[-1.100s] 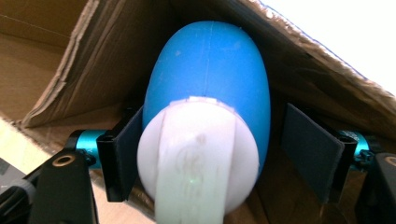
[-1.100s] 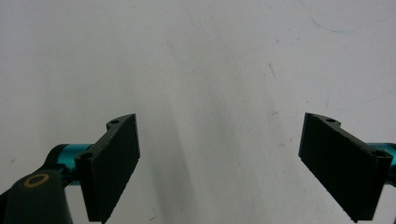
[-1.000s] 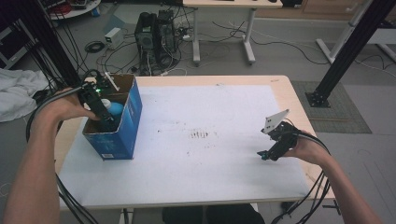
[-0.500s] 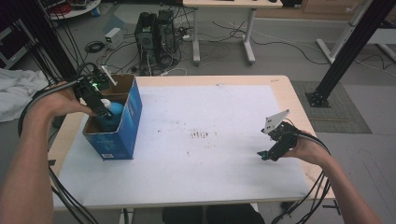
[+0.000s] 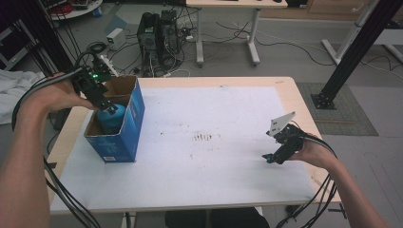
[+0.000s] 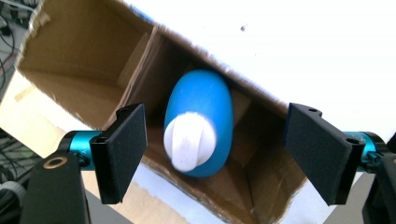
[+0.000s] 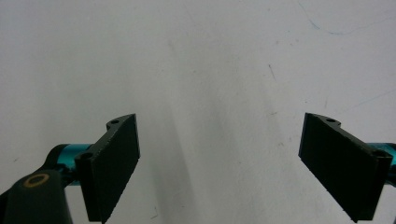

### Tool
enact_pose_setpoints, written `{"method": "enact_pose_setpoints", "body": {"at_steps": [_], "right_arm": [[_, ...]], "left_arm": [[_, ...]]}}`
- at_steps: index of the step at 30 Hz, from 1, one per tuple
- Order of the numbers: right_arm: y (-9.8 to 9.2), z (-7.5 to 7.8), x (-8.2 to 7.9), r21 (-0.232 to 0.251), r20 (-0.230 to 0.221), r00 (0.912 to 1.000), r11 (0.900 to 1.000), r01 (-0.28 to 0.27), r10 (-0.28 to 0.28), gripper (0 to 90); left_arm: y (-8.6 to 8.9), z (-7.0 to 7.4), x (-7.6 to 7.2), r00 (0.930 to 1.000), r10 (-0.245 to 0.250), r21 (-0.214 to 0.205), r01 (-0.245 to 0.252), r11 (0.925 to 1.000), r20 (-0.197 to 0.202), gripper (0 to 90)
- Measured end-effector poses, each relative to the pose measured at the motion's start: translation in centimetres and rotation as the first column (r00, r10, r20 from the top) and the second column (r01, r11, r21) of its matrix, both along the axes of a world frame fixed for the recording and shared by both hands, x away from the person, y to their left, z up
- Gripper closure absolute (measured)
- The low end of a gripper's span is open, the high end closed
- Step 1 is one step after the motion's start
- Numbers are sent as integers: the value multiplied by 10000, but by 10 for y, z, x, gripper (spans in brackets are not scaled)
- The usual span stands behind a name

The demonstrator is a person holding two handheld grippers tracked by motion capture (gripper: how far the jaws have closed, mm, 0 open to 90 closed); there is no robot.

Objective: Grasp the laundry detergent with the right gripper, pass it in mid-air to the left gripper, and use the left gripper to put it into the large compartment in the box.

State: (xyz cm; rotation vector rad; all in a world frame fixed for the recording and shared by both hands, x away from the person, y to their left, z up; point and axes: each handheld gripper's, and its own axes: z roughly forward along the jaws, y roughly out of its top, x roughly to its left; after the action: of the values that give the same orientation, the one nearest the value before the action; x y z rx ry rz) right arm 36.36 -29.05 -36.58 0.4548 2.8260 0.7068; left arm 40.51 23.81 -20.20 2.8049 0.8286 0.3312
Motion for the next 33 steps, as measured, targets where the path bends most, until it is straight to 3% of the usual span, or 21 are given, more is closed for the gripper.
{"method": "enact_pose_setpoints", "body": {"at_steps": [6, 13, 16, 17, 18, 19, 21, 24, 25, 27, 28, 33], "right_arm": [[2, 1, 0, -11, 22, 9999, 9999, -157, 157, 118], [3, 2, 1, 36, 89, 9999, 9999, -126, 126, 118], [5, 1, 0, -2, 55, 10000, 10000, -30, 30, 118], [5, 1, 1, 25, 131, 9998, 9999, -145, 144, 118], [6, 1, 1, 18, 119, 9997, 9998, -192, 191, 118], [7, 1, 1, 40, 103, 9998, 9999, -149, 149, 118], [8, 1, 1, 42, 112, 9998, 9998, -175, 175, 118], [10, 1, 2, 27, 109, 9996, 9997, -246, 245, 118], [10, 2, 2, 23, 85, 9997, 9998, -221, 220, 118], [11, 2, 2, -11, 48, 9998, 9998, -201, 201, 118], [11, 2, 5, 56, 306, 9982, 9987, -508, 506, 118], [13, 3, 4, 24, 322, 9983, 9988, -496, 495, 118]], "left_arm": [[-19, 11, -3, 9982, -553, -49, 554, 9985, 212, 203], [-58, 21, -7, 9887, -1457, -201, 1465, 9890, 363, 172], [-71, 20, -7, 9830, -1804, -97, 1809, 9835, 342, 172], [-83, 20, -7, 9768, -2118, 7, 2118, 9773, 307, 172], [-90, 17, -7, 9777, -2059, -205, 2068, 9782, 412, 172], [-96, 18, -5, 9700, -2412, 105, 2410, 9705, 298, 172], [-111, 9, -5, 9712, -2353, -169, 2361, 9716, 386, 172], [-135, -8, -3, 9608, -2773, -299, 2771, 9604, -24, 172], [-140, -13, -3, 9617, -2741, -429, 2736, 9609, -51, 172], [-154, -27, 1, 9525, -3030, -365, 3018, 9527, -323, 172], [-159, -31, 2, 9461, -3210, -292, 3200, 9470, -427, 172], [-185, -64, 4, 9423, -3302, -319, 3289, 9438, -556, 172]]}}
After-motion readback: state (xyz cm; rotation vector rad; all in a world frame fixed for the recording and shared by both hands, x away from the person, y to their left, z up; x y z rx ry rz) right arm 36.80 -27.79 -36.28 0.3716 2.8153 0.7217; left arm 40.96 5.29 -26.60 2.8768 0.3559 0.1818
